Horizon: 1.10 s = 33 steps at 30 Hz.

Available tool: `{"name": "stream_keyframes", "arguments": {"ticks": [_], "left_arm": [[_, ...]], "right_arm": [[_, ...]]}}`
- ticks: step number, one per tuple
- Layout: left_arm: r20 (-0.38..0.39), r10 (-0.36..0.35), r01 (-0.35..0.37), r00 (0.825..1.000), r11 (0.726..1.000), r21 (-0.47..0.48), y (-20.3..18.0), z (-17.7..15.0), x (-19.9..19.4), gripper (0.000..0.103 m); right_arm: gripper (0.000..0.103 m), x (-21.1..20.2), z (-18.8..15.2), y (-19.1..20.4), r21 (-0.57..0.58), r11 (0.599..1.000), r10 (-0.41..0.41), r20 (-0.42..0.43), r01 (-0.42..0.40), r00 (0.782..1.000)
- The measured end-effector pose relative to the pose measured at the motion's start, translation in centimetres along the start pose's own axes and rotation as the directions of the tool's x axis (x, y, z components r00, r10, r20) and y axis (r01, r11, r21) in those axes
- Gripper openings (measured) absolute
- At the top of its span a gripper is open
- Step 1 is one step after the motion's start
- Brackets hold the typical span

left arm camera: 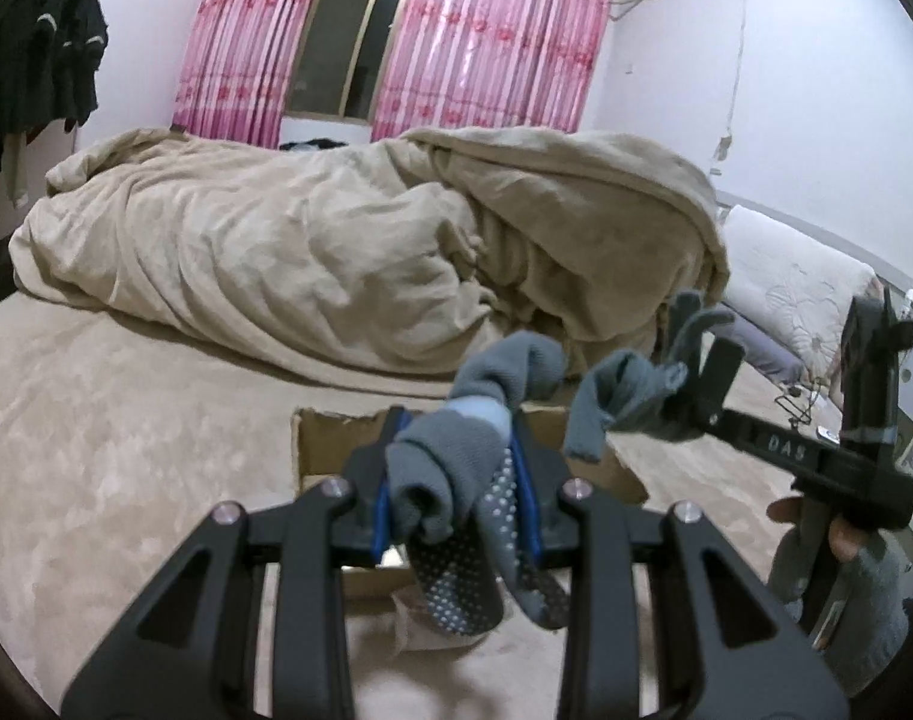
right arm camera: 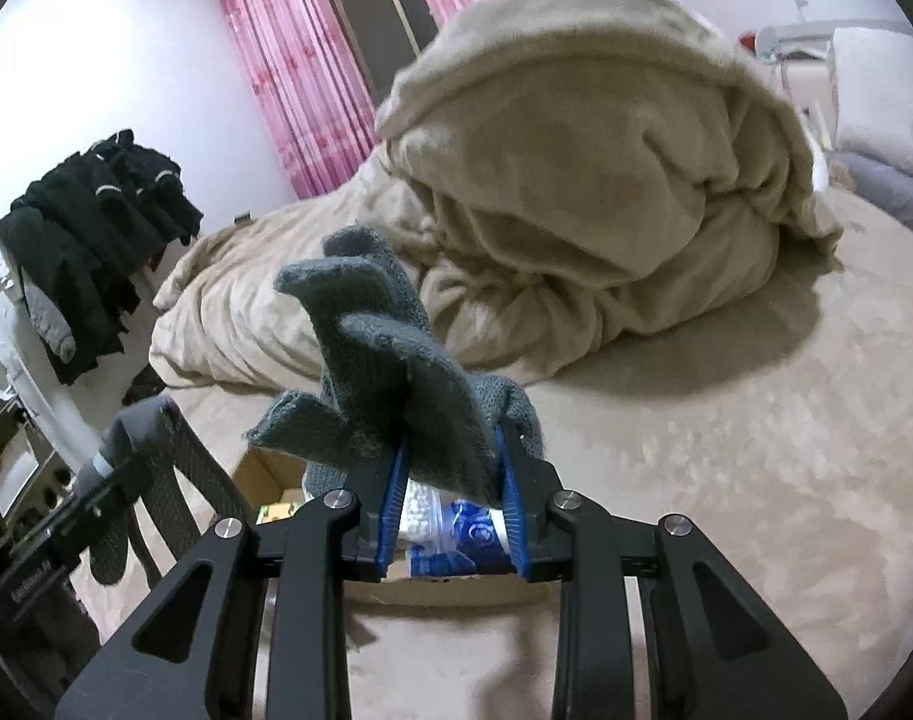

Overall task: Organize objects
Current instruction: 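Carry both pairs of gloves into the box and open both grippers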

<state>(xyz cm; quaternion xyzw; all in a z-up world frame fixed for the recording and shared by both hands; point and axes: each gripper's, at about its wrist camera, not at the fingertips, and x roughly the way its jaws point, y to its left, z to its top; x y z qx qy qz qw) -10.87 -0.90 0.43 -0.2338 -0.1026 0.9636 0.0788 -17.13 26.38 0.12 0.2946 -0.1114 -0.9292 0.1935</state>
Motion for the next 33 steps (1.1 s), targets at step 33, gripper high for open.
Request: {"name": "stream_keyframes", "arguments": {"ticks": [33], "left_arm": [[-0.253,0.113,-0.114,0.961,0.993,0.010,3.2,-4.0,9.9,0.036]], "right_arm": [[0.054,6.0,-3.6,0.5,-0.109,0.991,-0.099,-0.151,0.083,0.984]]}}
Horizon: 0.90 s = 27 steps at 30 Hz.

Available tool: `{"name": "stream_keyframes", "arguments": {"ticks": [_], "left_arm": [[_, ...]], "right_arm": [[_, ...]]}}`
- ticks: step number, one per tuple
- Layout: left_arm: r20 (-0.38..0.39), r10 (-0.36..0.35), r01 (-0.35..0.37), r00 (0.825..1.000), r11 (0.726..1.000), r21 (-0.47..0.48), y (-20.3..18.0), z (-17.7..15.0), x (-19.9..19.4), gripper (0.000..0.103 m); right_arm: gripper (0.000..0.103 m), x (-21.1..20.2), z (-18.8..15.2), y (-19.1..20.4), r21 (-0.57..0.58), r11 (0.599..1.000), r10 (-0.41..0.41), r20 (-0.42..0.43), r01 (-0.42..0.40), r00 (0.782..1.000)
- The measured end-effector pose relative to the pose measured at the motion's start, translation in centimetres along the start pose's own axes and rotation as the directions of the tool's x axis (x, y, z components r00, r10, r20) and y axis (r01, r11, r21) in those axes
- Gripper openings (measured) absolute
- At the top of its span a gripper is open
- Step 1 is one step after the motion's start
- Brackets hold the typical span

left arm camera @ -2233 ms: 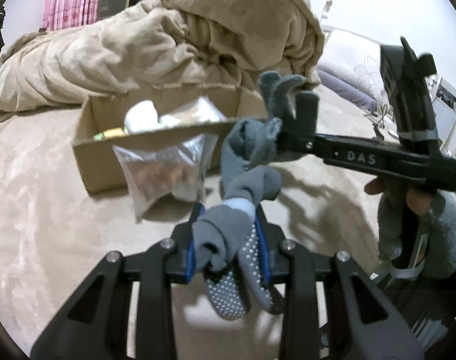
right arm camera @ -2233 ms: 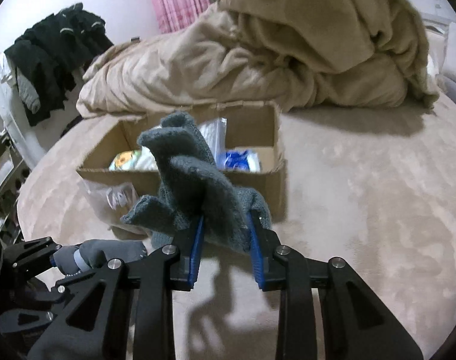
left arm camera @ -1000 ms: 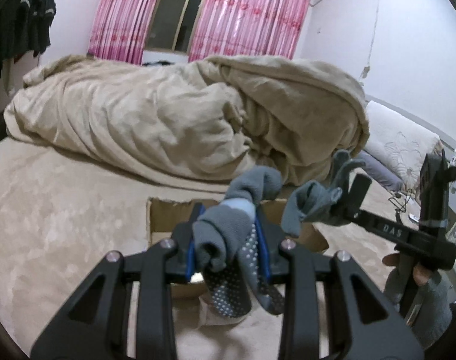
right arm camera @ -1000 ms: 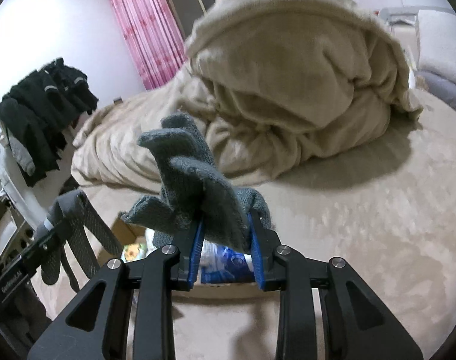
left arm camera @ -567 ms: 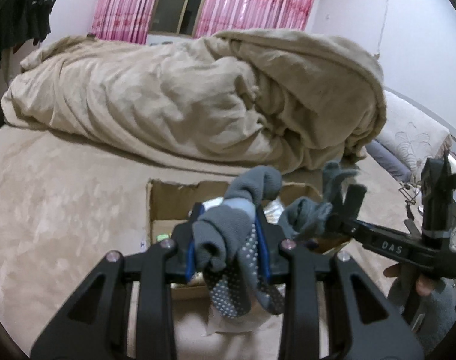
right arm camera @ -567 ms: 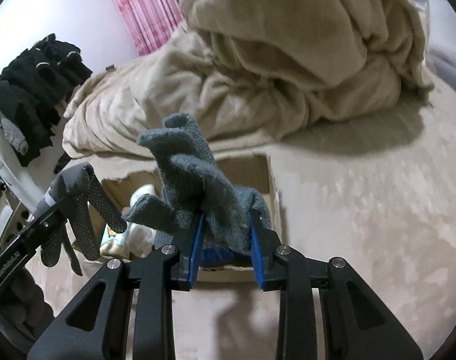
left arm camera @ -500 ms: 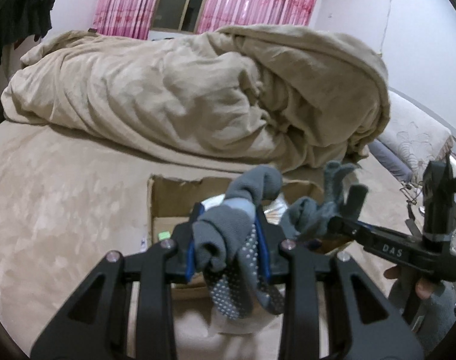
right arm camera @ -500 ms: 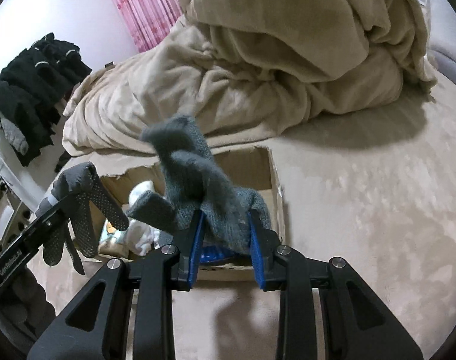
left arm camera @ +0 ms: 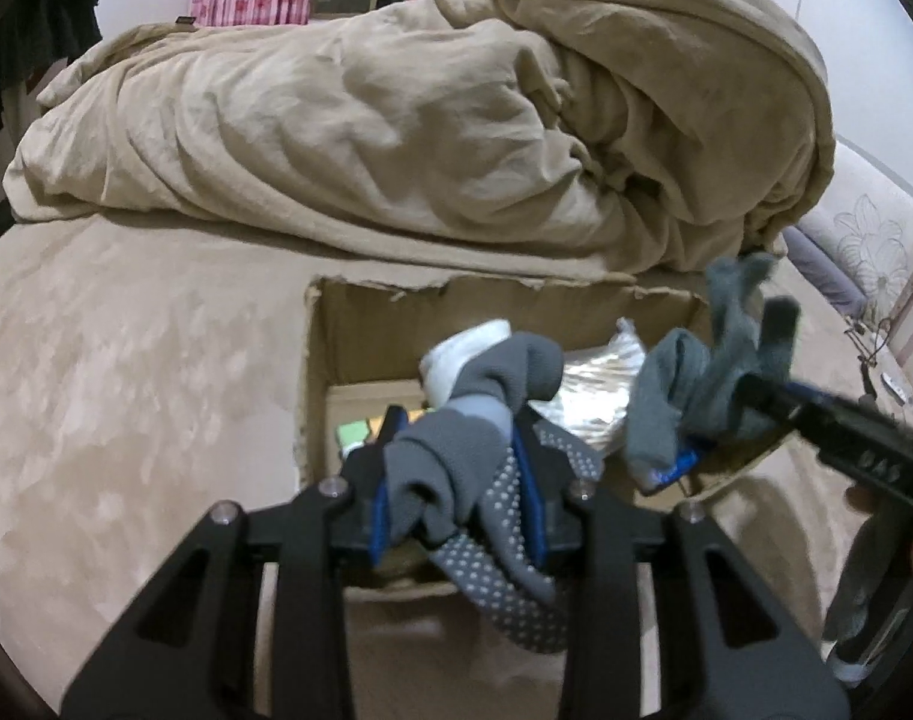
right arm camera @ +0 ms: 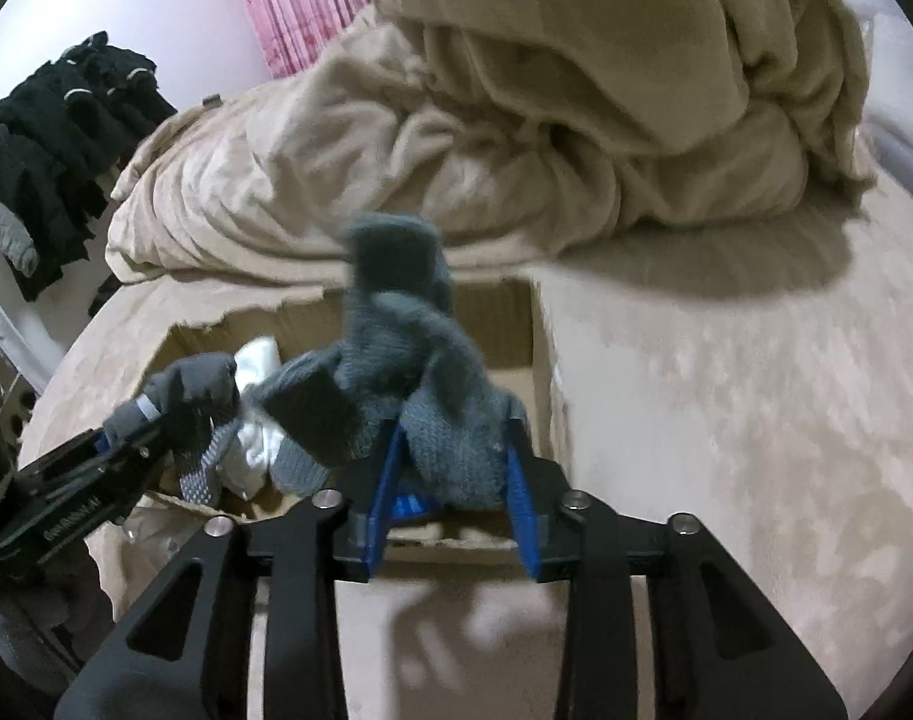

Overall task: Organize objects
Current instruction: 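Carry both pairs of gloves into the box and open both grippers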

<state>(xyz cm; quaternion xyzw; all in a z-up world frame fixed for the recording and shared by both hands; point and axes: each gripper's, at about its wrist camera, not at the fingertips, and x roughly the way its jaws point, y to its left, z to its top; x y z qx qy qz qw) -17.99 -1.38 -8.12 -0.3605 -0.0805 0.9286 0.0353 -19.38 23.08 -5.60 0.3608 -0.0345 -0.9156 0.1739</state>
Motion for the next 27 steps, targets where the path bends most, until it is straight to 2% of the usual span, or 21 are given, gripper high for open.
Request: {"name": "stream_keyframes", "arguments": {"ticks": [1,2,4,7,9,14,19,23,27], "left_arm": [[0.002,-0.005,0.005,1.000,1.000,-0.002,0.0,0.1,0.0,0.036],[0.003,-0.010,0.010,1.000,1.000,-0.008,0.1,0.2,0.0,0.037],[0.005,-0.020,0.020,1.000,1.000,-0.019,0.3,0.4,0.0,0.038],[0.000,-0.030,0.030,1.000,1.000,-0.010,0.1,0.5,0.1,0.043],[-0.002,-0.038,0.038,0.999,0.999,0.013,-0.3,0.4,0.2,0.055],[-0.012,-0.026,0.026,1.000,0.998,0.048,-0.7,0.3,0.3,0.055],[-0.019,-0.053,0.053,0.998,0.998,0.030,-0.3,0.1,0.0,0.055],[-0.005,-0.035,0.036,0.999,0.998,0.044,-0.5,-0.1,-0.6,0.056],[0.019,-0.040,0.040,0.999,0.999,0.020,-0.2,0.1,-2.0,0.075]], "right_arm": [[0.057,-0.3,0.1,0.1,-0.013,1.000,0.002,0.025,-0.001,1.000],[0.069,-0.5,0.3,0.2,-0.025,0.999,-0.022,0.044,0.023,0.999],[0.075,-0.4,0.4,0.2,-0.053,0.996,-0.066,0.085,0.070,0.994],[0.075,1.4,0.6,-0.6,-0.028,0.995,-0.090,0.045,0.091,0.995],[0.075,3.0,0.4,-1.2,0.001,0.997,-0.081,-0.020,0.081,0.997],[0.076,4.1,0.0,-2.7,0.104,0.994,-0.026,-0.094,0.036,0.995],[0.076,3.4,-1.3,-1.5,0.061,0.996,-0.063,-0.134,0.071,0.989],[0.076,2.7,-1.4,-1.8,0.084,0.995,-0.043,-0.141,0.055,0.989],[0.076,1.1,-1.3,-1.7,0.090,0.995,-0.042,-0.112,0.052,0.993]]}}
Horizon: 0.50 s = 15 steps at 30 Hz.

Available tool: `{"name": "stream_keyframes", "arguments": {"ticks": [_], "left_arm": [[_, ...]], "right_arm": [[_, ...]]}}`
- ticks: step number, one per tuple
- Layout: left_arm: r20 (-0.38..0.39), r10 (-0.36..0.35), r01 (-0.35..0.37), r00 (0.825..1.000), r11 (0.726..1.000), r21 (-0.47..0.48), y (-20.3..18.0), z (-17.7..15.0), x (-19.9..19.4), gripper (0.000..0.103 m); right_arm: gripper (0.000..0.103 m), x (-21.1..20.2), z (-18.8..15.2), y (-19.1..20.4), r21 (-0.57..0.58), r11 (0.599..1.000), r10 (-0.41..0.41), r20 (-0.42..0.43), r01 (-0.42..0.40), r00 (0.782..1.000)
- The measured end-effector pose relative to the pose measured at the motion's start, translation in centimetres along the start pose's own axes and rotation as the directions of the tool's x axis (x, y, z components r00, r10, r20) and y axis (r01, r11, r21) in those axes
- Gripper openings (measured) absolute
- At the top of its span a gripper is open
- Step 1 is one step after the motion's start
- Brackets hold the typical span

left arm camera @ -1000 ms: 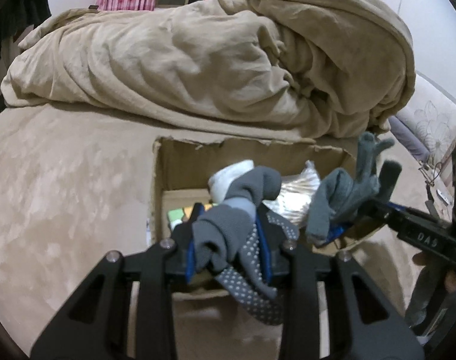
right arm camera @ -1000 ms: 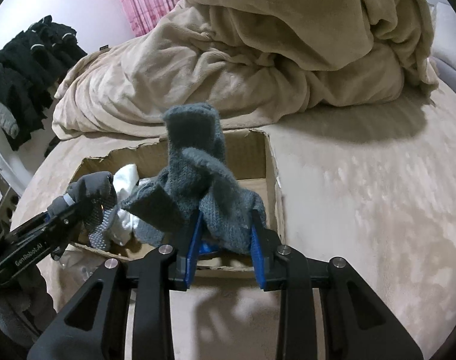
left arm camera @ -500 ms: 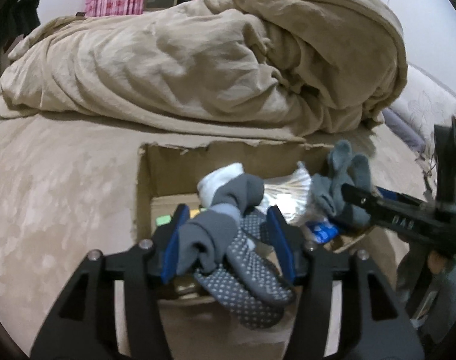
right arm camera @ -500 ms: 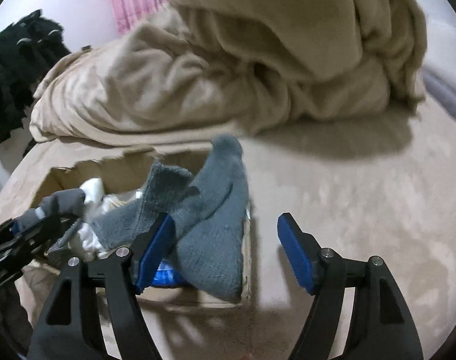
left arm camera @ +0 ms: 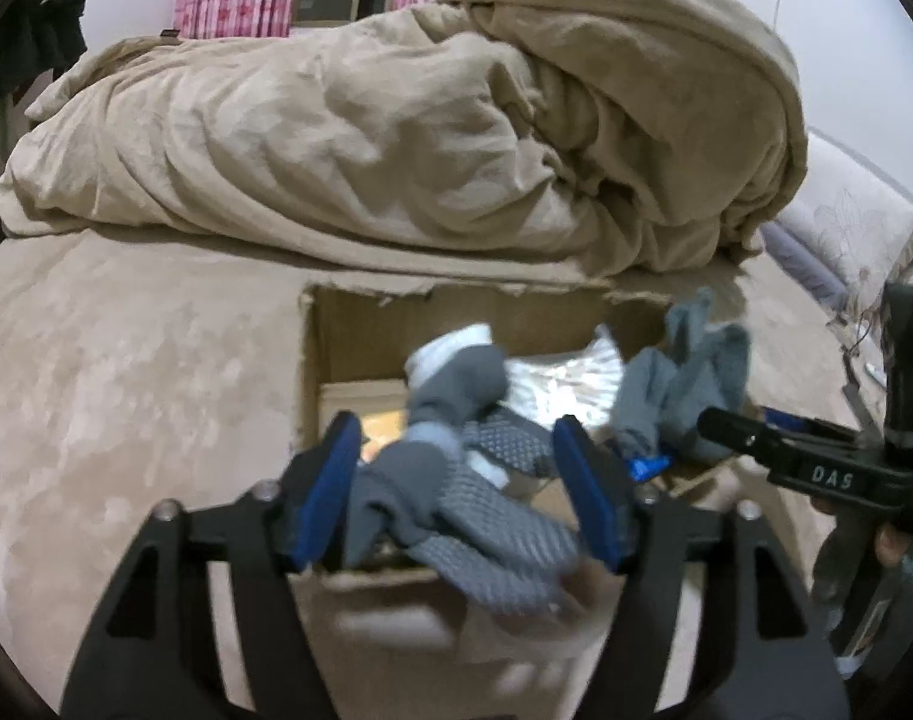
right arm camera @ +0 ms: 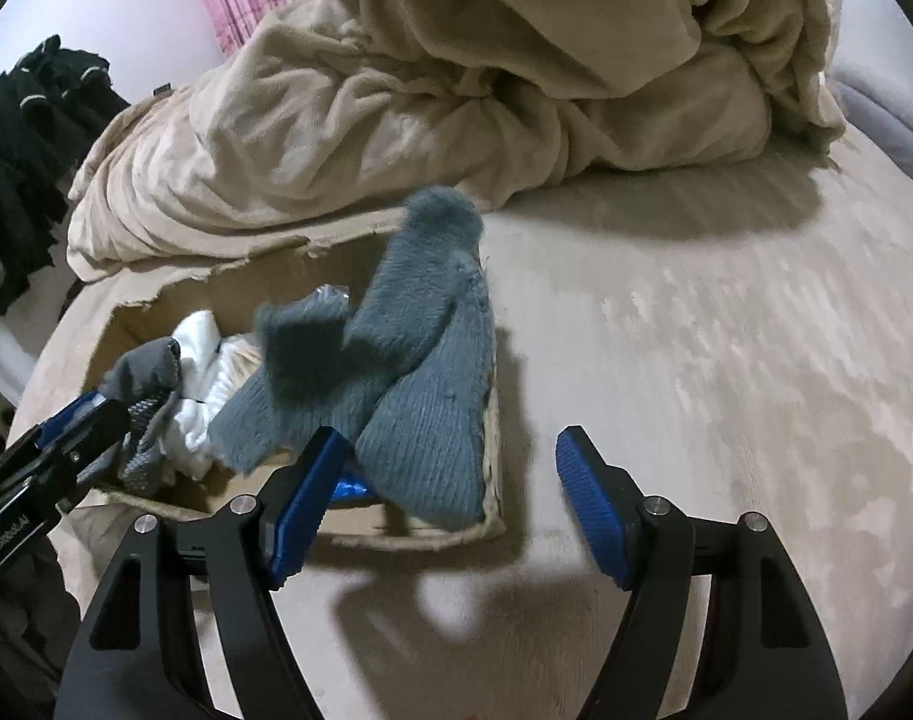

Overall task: Organize objects
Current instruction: 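Carry both pairs of gloves into the box and open both grippers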

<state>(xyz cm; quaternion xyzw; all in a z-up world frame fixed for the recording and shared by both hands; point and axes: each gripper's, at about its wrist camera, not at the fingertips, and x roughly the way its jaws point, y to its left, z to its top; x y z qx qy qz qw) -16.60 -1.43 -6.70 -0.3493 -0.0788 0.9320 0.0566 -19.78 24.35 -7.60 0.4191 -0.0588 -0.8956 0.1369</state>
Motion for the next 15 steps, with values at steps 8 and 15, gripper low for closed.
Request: {"name": "stream_keyframes", "arguments": {"ticks": [8,15], "left_arm": [[0.058,-0.002,0.004,0.998,0.999,-0.032,0.5,0.3,-4.6,0.079],[0.047,0.001,-0.001,0.999,1.000,0.017,0.6,-1.8,-7.9,0.080]], "right_arm": [[0.084,-5.3,0.0,2.1,-0.094,0.995,-0.010,0.163,0.026,0.987],[0.089,-8.7,-0.7,3.1,-0.109,0.991,0.104,0.194,-0.084,0.975]]}}
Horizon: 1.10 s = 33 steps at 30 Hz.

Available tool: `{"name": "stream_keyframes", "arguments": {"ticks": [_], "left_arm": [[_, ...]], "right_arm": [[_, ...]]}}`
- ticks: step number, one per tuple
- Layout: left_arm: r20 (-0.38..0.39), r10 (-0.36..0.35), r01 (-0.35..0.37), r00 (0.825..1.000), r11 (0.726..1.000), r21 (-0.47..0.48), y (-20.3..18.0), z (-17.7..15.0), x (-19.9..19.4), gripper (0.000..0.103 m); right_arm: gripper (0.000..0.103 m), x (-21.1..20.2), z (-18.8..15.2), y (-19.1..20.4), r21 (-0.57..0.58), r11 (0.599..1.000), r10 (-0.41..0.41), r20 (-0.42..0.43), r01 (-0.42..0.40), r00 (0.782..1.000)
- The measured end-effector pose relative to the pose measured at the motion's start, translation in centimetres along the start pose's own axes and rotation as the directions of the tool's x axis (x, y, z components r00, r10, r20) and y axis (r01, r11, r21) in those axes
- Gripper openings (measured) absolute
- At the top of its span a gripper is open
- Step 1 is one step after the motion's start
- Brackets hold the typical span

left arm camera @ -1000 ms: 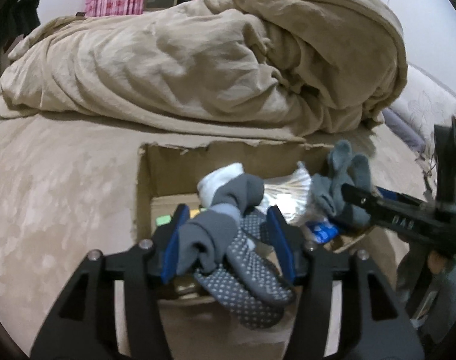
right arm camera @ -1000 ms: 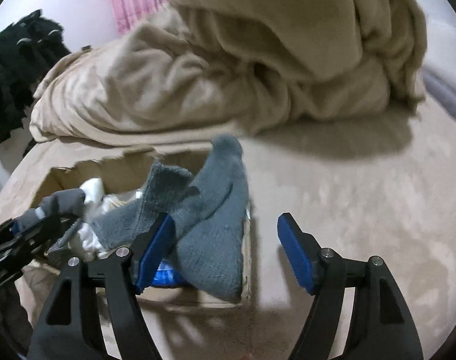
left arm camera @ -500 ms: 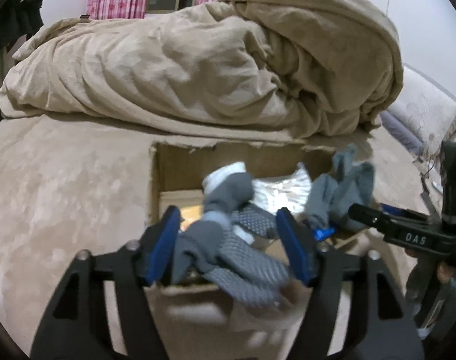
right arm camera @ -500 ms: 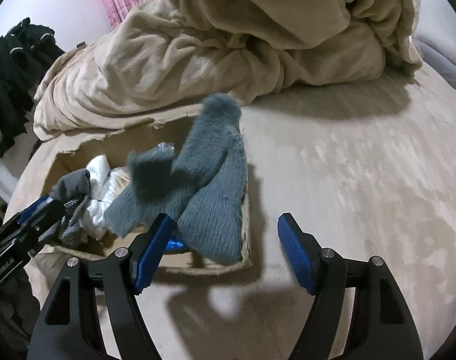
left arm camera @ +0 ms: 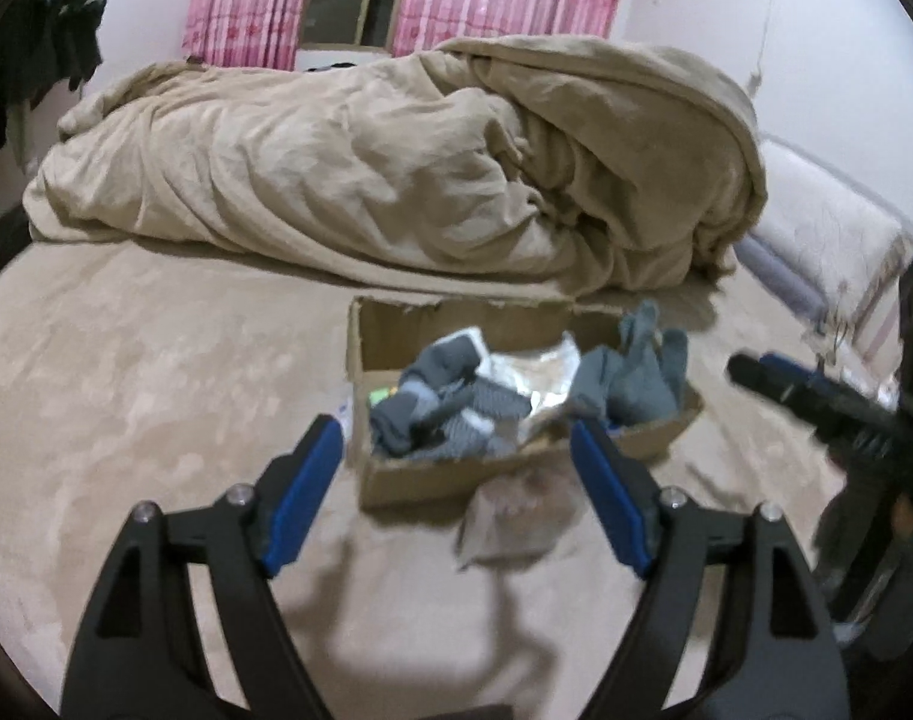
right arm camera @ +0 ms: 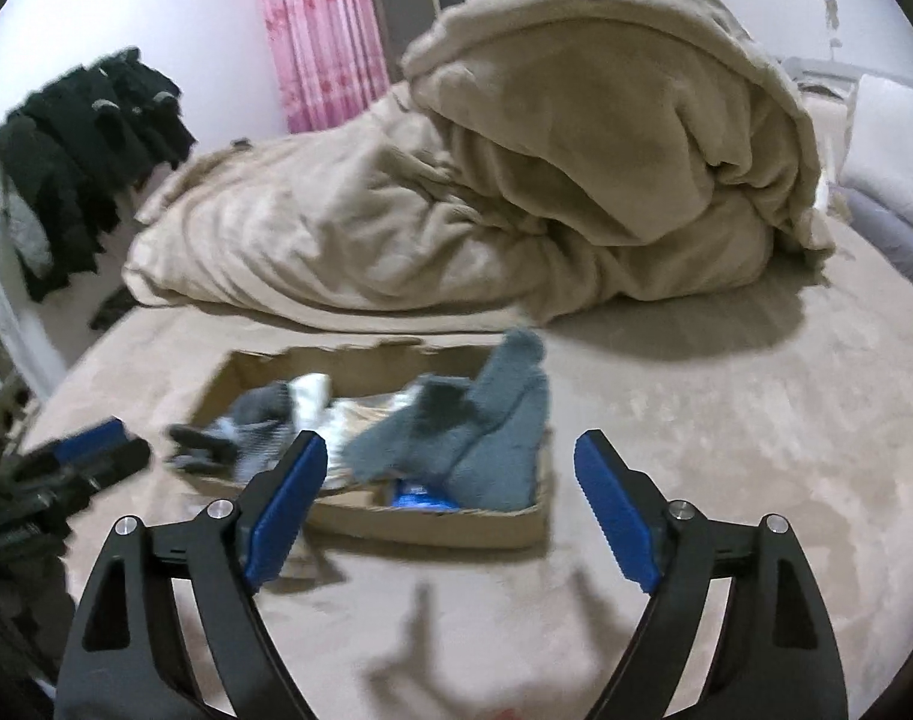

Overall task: Organize objects
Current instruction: 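Carry both pairs of gloves into the box and open both grippers, then grasp the clear bag of brown snacks with the right gripper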

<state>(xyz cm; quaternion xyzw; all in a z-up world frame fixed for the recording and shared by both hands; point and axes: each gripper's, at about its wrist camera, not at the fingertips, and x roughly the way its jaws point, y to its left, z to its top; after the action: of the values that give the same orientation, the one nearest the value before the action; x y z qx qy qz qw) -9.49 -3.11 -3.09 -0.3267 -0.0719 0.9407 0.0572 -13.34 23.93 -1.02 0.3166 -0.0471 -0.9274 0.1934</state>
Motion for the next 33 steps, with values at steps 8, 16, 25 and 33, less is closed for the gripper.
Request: {"name": "stream_keyframes", "arguments": {"ticks": [8,16,25,33], "left_arm": [[-0.026,0.037,-0.036,0.999,0.998,0.052,0.8,-3.2,-1.7,0.080],[-0.059,0.056,-0.055,0.997,0.998,0.027,2.7,-4.7,-1.7,0.080],[-0.095,0.098,-0.097,0.991,0.995,0.013,5.0,-6.5,0.2,0.080],[-0.121,0.077,-0.083,0.990,0.996,-0.045,6.9,-6.4,0.6,0.080]], "right_arm": [[0.089,-1.3,-1.2,1.4,-0.008,0.998,0.068,-0.004,-0.068,0.998],[0.089,1.5,-3.2,4.1,-0.037,0.989,0.138,-0.090,-0.142,0.986],[0.089,4.5,-5.9,9.9,-0.183,0.964,0.160,-0.173,-0.192,0.972],[0.089,8.0,-6.8,11.0,-0.193,0.969,0.113,-0.210,-0.155,0.971]]}}
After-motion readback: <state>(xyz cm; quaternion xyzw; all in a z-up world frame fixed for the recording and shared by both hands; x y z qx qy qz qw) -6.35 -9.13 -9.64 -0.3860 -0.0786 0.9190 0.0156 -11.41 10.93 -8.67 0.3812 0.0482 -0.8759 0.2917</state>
